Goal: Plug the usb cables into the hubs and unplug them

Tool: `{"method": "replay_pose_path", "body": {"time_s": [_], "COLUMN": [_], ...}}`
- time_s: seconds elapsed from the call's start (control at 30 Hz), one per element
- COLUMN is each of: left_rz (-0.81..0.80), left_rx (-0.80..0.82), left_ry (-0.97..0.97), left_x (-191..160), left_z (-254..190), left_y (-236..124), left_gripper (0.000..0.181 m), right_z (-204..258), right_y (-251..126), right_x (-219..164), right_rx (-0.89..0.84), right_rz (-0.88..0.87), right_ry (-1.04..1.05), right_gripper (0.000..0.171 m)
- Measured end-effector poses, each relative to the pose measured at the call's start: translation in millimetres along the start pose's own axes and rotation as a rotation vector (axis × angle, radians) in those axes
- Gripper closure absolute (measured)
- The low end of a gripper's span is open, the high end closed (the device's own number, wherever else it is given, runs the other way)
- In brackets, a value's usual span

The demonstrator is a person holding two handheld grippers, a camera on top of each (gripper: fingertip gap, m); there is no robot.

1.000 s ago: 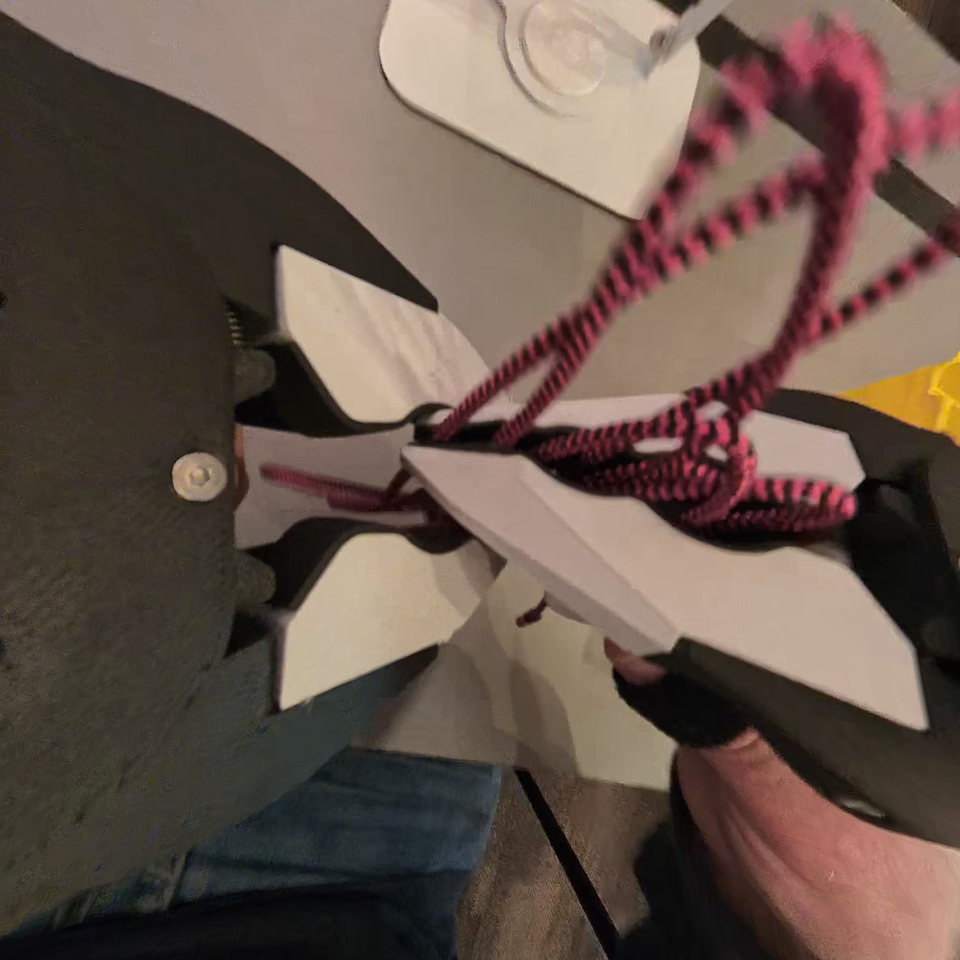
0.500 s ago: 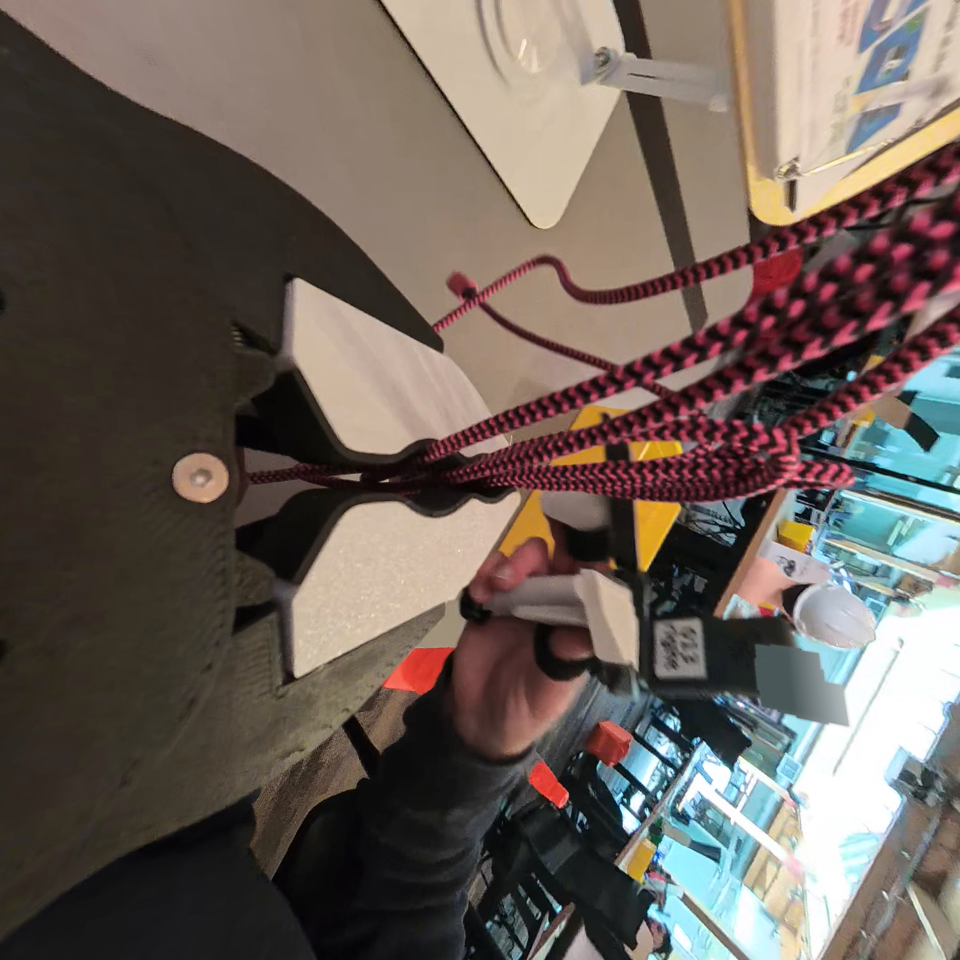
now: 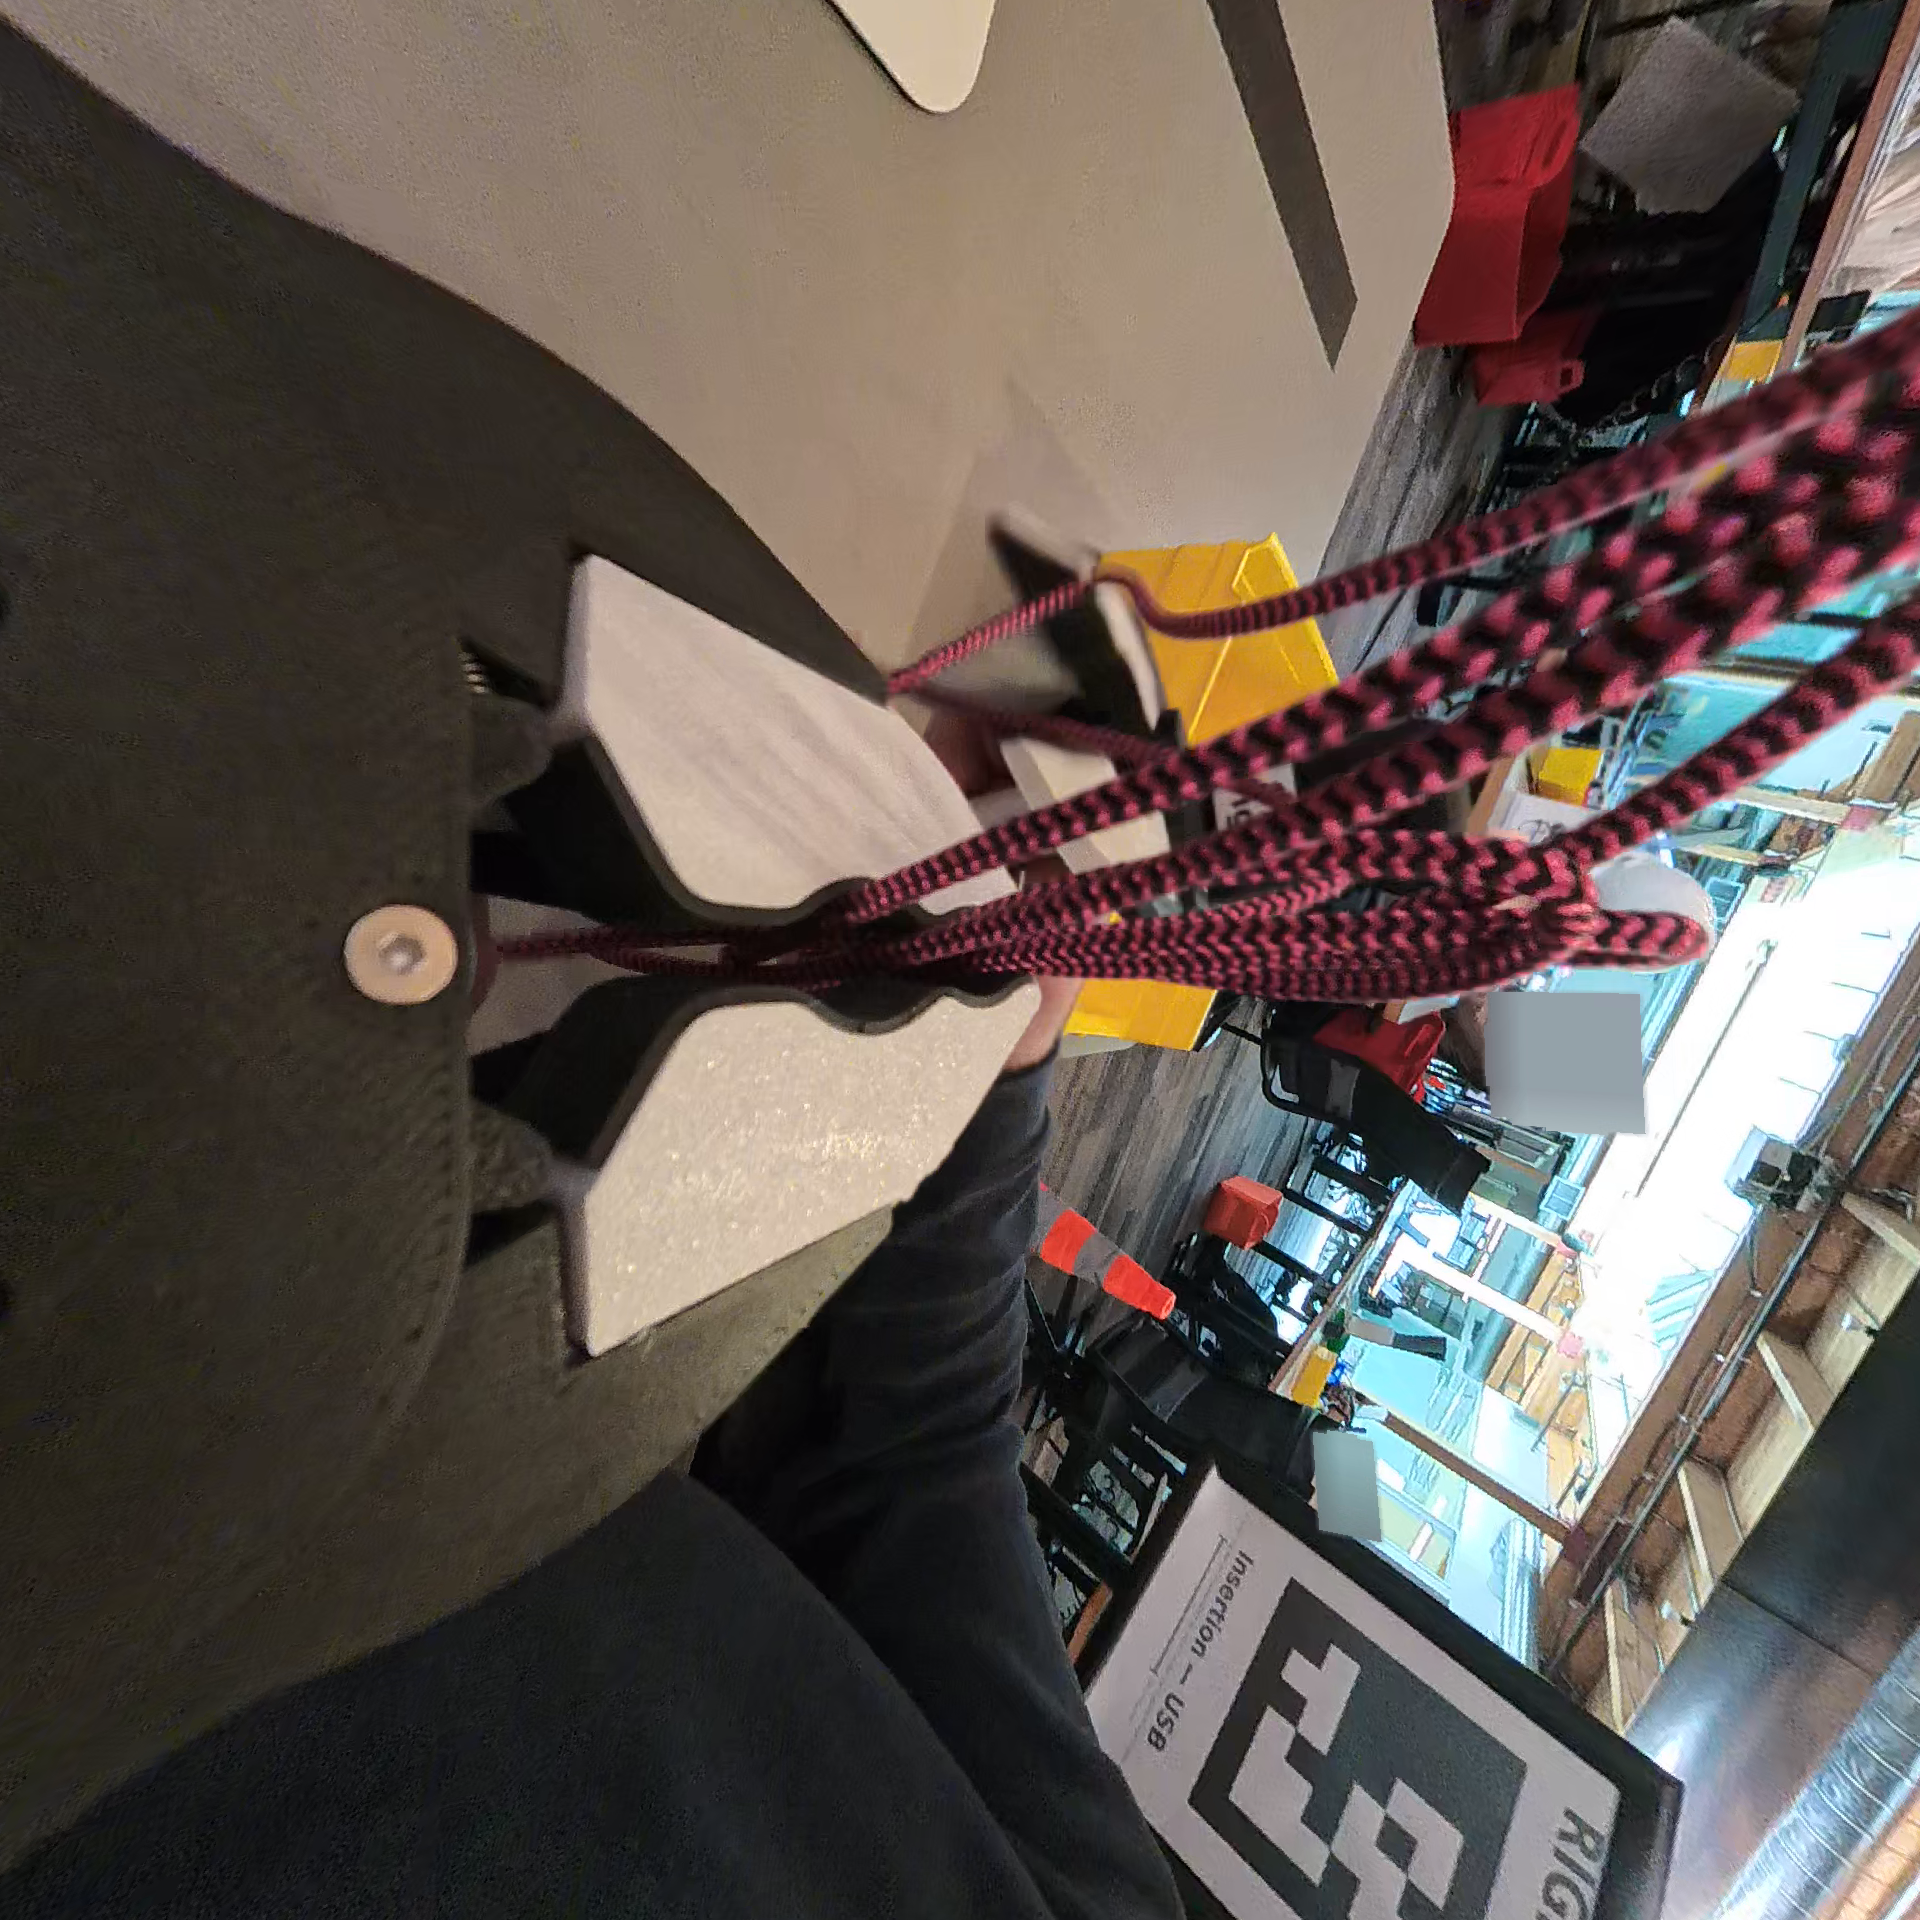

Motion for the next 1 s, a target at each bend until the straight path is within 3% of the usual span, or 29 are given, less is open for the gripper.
{"method": "replay_pose_path", "body": {"time_s": [0.03,0.1,0.4,0.67,1.0], "left_rz": [-0.005,-0.012,-0.023,-0.065,-0.073], "left_rx": [-0.002,0.003,0.054,0.046,0.130], "left_ry": [0.000,-0.004,-0.034,-0.031,-0.084], "left_x": [1,2,-1,6,-1], "left_z": [0,3,25,26,41], "left_y": [-1,-5,-24,-36,-51], "left_gripper": [0.179,0.179,0.178,0.175,0.176], "right_z": [6,9,19,23,18], "right_y": [0,-2,-37,-48,-52], "right_x": [-3,-5,9,4,-12], "right_rx": [0.064,0.053,-0.152,-0.138,-0.247], "right_rz": [0.001,0.005,0.063,0.185,0.307], "right_ry": [0.003,-0.016,-0.085,-0.033,-0.061], "right_gripper": [0.154,0.166,0.167,0.167,0.167]}}
Point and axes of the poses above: each gripper's, where its closed fingertips meet, y out along the fingers, x out of its top, z = x × y across the jaws, the point moved 4 cm from there along -y, back along the fingers, and after that the axes turned 14 degrees about z, right-handed, at the moved point
